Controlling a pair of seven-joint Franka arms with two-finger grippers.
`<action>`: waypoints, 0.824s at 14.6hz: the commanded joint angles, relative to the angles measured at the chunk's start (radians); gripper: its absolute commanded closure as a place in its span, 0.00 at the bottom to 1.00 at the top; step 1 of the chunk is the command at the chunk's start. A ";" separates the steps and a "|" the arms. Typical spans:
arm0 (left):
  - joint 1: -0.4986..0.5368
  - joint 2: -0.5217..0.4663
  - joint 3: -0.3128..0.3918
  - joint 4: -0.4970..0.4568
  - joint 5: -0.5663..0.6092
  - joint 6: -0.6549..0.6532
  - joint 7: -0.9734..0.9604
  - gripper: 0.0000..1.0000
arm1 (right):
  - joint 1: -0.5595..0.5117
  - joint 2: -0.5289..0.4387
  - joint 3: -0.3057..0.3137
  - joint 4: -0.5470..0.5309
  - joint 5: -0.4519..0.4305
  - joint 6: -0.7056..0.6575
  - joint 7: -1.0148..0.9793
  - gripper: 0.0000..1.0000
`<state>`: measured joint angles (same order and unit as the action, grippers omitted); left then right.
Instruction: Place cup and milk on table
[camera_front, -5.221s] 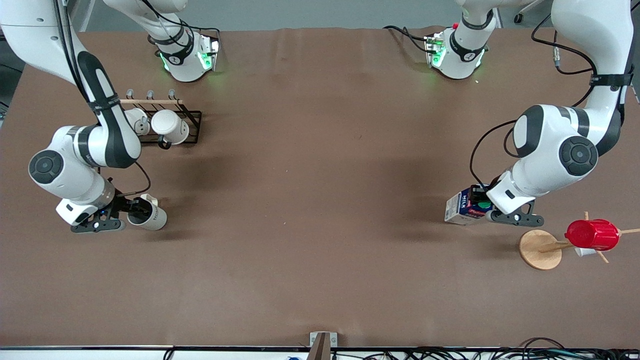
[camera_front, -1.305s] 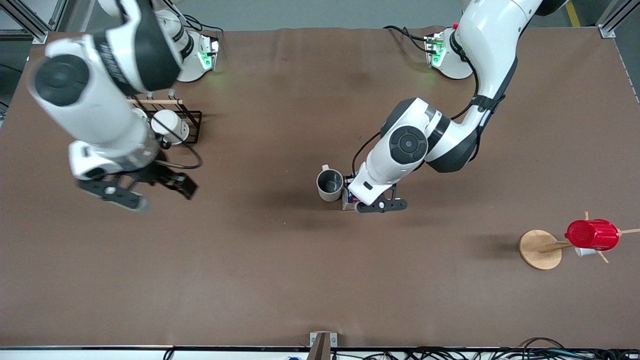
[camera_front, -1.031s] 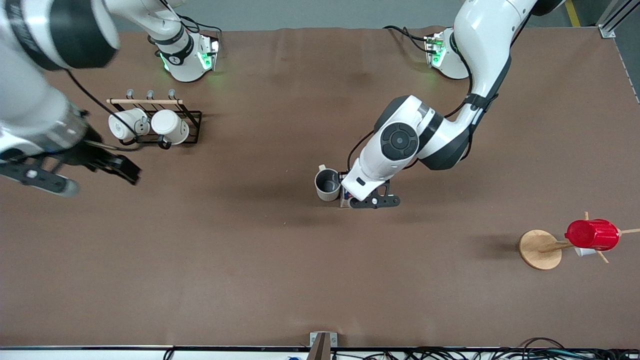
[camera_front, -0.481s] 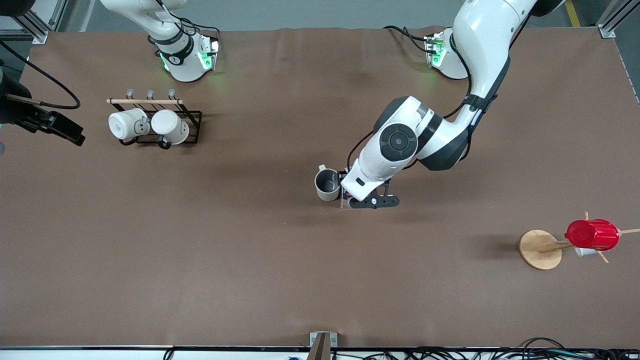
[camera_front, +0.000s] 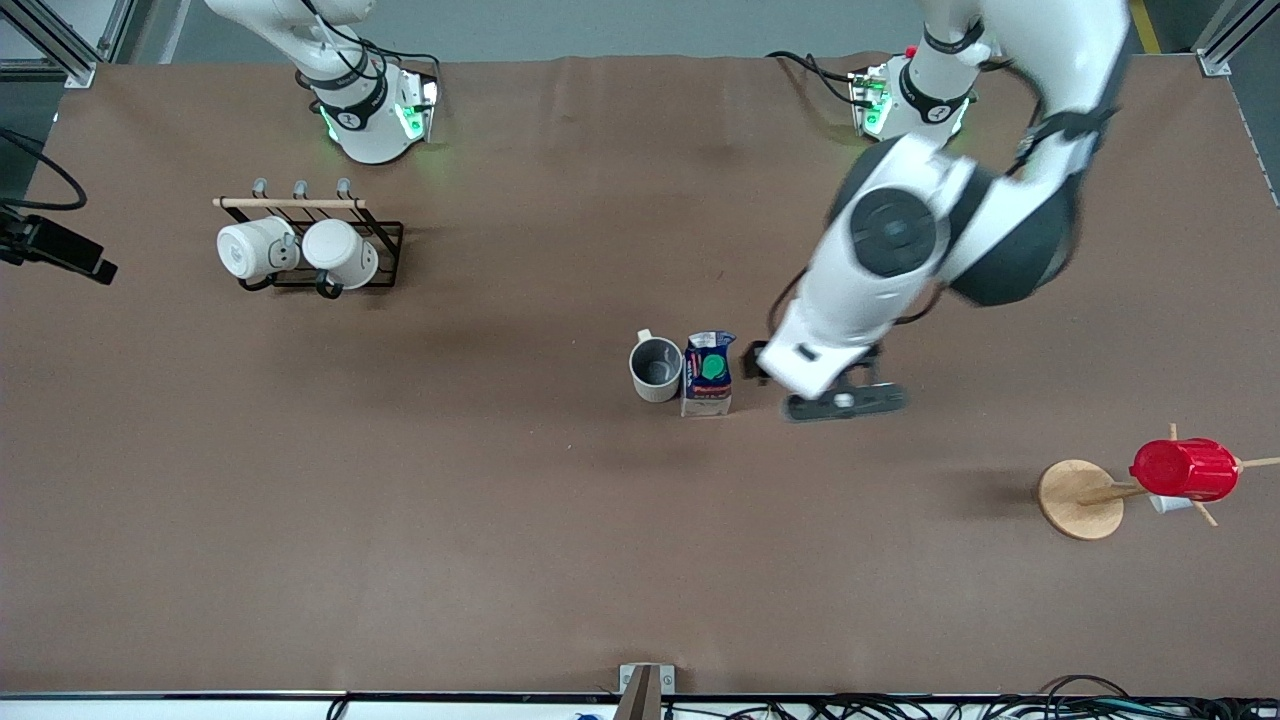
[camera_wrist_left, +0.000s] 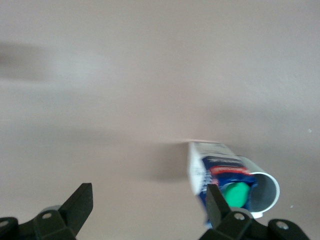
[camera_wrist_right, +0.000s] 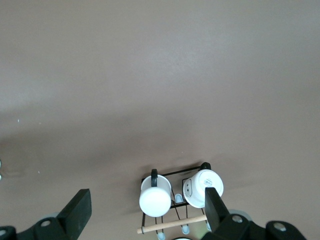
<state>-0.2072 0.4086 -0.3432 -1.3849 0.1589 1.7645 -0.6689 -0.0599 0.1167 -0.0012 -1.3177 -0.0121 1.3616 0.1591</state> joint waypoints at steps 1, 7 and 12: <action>0.115 -0.103 -0.002 0.014 -0.001 -0.130 0.063 0.00 | -0.034 -0.012 0.020 -0.031 0.015 0.002 -0.026 0.00; 0.290 -0.278 0.000 -0.023 -0.065 -0.306 0.389 0.00 | -0.080 -0.094 0.023 -0.172 0.018 0.111 -0.124 0.00; 0.315 -0.411 0.013 -0.166 -0.097 -0.298 0.449 0.00 | -0.069 -0.095 0.027 -0.166 0.017 0.116 -0.132 0.00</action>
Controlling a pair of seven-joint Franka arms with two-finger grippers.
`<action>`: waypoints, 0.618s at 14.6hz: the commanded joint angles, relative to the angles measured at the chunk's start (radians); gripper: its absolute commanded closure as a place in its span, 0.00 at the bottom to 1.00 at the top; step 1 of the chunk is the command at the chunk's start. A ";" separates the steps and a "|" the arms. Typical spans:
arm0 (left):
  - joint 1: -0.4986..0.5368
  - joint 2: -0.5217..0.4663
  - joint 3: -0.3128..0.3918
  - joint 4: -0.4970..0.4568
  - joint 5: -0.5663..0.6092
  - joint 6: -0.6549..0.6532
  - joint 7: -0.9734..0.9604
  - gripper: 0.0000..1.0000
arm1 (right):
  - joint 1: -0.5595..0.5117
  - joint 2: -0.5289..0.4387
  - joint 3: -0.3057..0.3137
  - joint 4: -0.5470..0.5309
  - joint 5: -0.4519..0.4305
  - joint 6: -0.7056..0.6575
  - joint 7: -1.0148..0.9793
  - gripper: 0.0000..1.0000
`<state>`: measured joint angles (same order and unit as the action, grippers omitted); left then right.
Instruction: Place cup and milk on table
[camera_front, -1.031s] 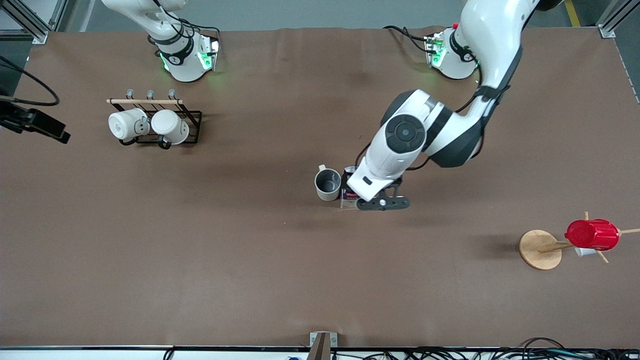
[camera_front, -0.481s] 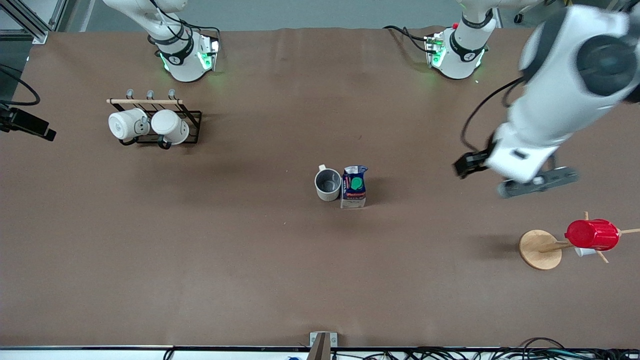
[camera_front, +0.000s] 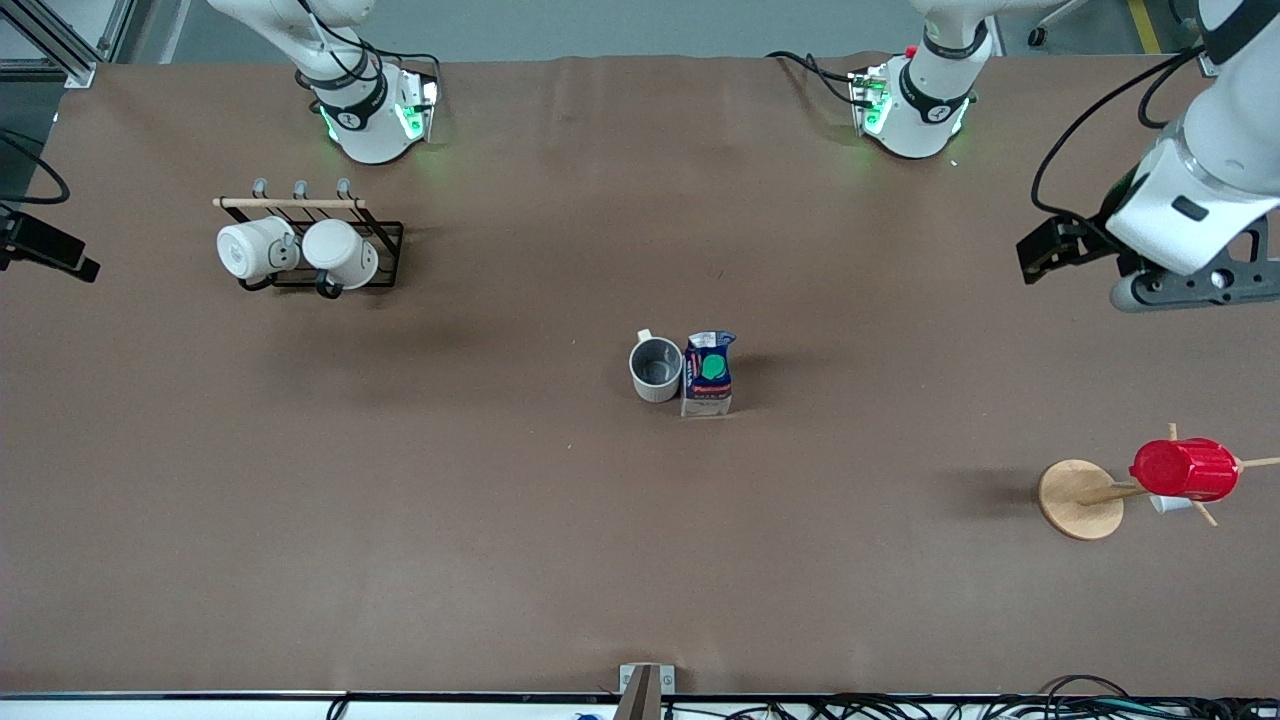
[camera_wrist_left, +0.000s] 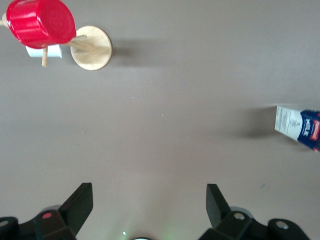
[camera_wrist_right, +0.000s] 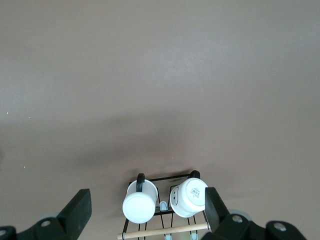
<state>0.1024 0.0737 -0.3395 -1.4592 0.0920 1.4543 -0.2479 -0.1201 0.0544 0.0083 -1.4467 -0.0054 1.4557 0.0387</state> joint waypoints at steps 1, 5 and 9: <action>-0.012 -0.098 0.031 -0.111 -0.041 0.012 0.030 0.00 | 0.002 -0.033 0.018 -0.035 0.010 0.023 -0.005 0.00; -0.052 -0.164 0.125 -0.187 -0.101 0.034 0.113 0.00 | 0.010 -0.030 0.016 -0.031 0.011 0.023 -0.002 0.00; -0.050 -0.195 0.152 -0.216 -0.118 0.043 0.136 0.00 | 0.013 -0.031 0.018 -0.030 0.011 0.018 0.001 0.00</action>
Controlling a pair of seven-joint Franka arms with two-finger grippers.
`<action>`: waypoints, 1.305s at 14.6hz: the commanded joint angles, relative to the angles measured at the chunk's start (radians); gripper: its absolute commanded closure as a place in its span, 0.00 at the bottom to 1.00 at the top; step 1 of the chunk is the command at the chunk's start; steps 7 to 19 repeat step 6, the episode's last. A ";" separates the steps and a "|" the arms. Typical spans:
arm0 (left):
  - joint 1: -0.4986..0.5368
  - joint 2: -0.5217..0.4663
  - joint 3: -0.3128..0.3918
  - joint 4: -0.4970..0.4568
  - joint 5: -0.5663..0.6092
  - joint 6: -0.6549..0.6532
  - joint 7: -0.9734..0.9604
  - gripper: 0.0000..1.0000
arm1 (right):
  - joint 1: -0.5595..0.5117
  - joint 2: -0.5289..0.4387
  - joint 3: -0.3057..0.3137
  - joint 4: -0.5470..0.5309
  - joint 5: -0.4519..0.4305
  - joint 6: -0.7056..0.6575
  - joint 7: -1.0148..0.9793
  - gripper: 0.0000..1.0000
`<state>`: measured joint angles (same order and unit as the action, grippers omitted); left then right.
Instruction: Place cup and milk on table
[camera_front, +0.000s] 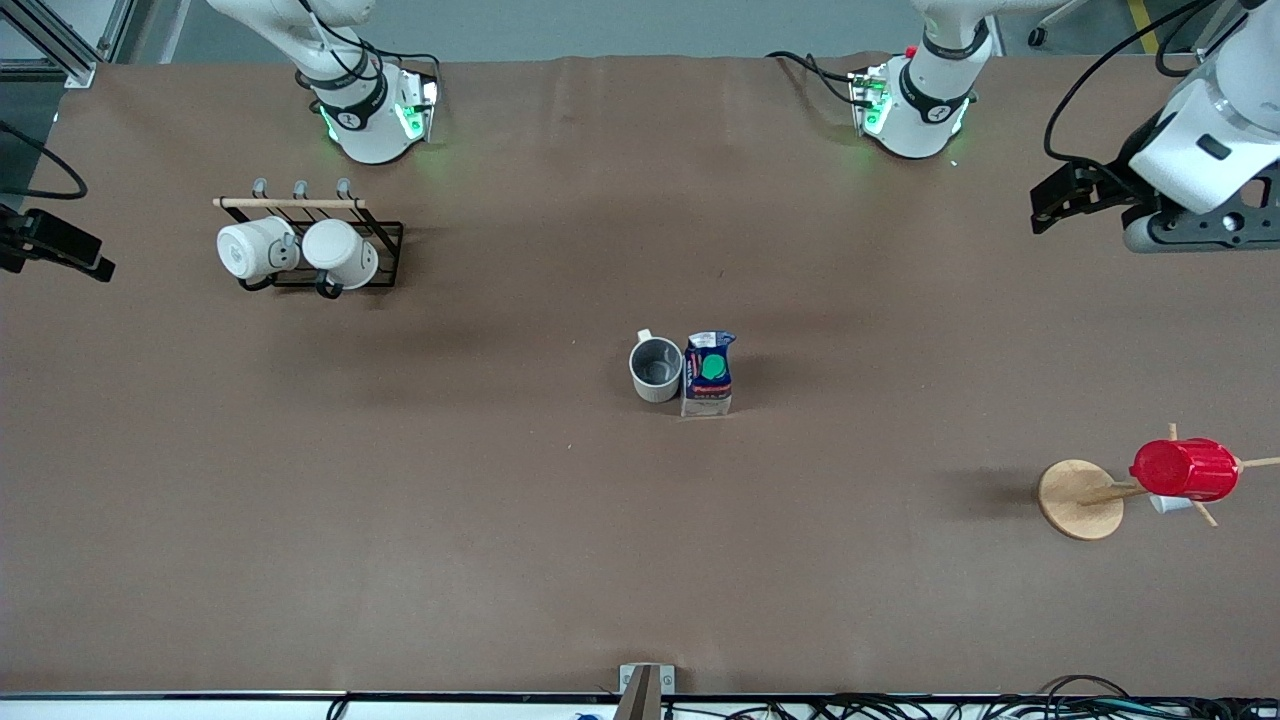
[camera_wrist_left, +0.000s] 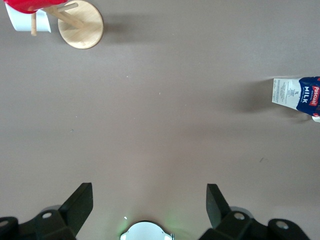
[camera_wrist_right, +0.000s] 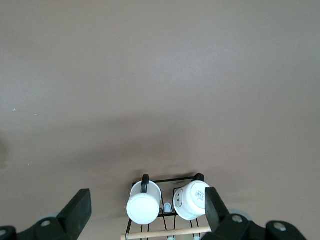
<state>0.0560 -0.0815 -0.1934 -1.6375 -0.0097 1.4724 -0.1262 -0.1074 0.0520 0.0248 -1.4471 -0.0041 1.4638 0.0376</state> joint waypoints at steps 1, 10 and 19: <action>-0.002 -0.040 0.006 -0.033 -0.013 0.025 0.020 0.00 | 0.002 -0.029 0.001 -0.030 0.010 0.010 0.002 0.00; 0.010 -0.020 0.008 0.025 0.011 0.023 0.072 0.00 | 0.002 -0.029 0.001 -0.030 0.010 0.009 0.002 0.00; 0.010 -0.020 0.008 0.025 0.011 0.023 0.072 0.00 | 0.002 -0.029 0.001 -0.030 0.010 0.009 0.002 0.00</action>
